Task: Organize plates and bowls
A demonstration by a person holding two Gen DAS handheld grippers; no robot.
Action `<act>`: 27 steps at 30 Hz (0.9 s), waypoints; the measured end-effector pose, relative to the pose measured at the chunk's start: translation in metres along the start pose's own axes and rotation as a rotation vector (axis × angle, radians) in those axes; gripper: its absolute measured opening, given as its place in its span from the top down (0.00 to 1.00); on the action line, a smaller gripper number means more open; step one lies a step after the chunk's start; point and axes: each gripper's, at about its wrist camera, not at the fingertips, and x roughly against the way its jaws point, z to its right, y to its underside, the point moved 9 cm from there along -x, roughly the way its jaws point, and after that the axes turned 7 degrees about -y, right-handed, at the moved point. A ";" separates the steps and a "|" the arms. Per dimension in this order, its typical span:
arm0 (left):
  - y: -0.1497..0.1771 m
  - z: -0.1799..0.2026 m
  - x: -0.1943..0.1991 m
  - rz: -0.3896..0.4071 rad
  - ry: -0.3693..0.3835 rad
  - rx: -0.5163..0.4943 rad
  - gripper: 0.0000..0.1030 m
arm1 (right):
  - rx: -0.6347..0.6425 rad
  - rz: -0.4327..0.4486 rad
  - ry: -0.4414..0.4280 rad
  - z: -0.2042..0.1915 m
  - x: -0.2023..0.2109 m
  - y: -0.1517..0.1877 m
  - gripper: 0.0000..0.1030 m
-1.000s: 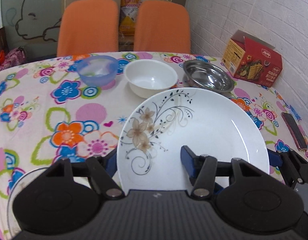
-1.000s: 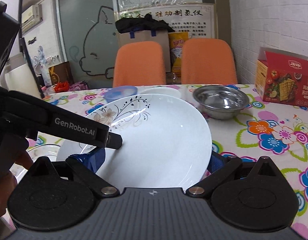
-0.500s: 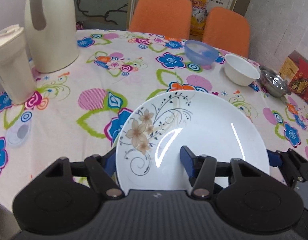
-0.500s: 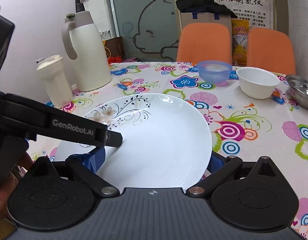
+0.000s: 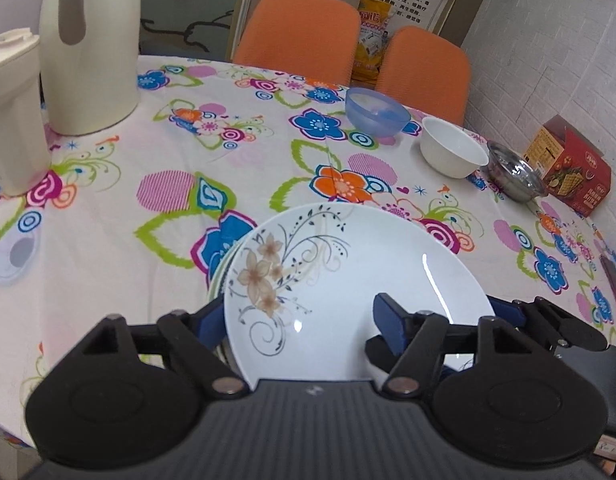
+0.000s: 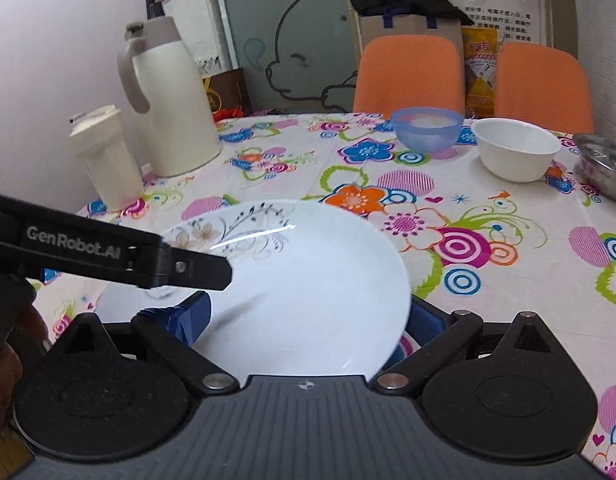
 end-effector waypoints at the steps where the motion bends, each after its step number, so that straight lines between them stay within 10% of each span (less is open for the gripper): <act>1: -0.002 -0.003 0.002 -0.006 0.016 0.024 0.29 | -0.005 0.006 0.004 0.003 0.002 -0.002 0.14; 14: -0.038 -0.003 0.036 0.143 -0.060 -0.053 0.29 | -0.065 0.031 0.011 0.028 0.012 -0.006 0.14; 27: -0.025 0.096 -0.013 0.022 0.069 -0.188 0.24 | -0.125 0.078 0.256 0.173 0.078 -0.035 0.14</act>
